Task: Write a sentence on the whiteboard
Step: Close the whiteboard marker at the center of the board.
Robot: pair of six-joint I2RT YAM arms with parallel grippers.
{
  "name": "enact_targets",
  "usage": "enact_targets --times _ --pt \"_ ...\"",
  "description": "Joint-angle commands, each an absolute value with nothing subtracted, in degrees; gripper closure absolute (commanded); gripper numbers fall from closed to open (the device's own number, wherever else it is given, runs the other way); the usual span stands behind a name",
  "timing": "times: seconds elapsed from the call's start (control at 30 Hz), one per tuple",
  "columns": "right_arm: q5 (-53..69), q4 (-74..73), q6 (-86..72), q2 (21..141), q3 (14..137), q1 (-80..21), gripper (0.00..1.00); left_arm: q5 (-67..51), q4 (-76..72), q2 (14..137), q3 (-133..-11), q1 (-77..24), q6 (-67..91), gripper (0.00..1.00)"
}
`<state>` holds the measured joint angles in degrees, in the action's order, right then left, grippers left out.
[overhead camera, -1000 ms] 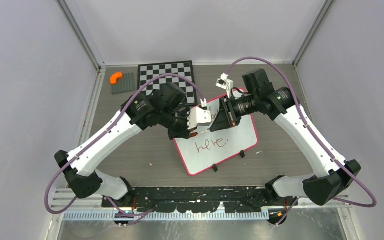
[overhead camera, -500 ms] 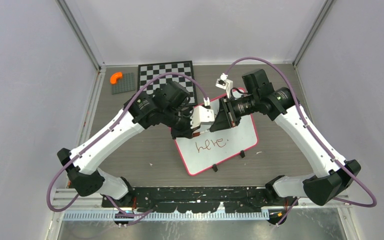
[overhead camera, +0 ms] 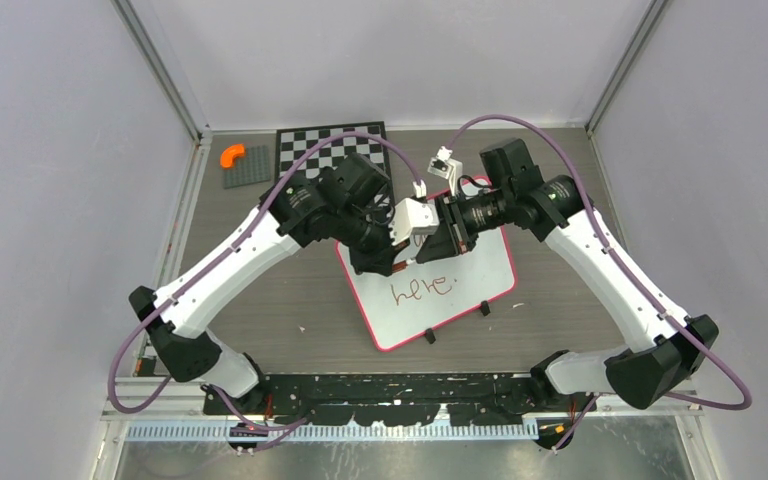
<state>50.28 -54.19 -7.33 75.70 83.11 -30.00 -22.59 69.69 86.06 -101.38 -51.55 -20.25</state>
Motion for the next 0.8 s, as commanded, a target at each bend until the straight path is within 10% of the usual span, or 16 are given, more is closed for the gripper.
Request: enact_targets --times 0.0,0.77 --pt "50.0 -52.3 -7.8 75.9 82.0 -31.2 1.00 -26.8 61.8 86.7 -107.4 -51.9 -16.6 1.00" --pt "50.7 -51.1 -9.3 76.7 80.9 -33.4 1.00 -28.3 61.1 90.9 -116.7 -55.1 -15.2 1.00"
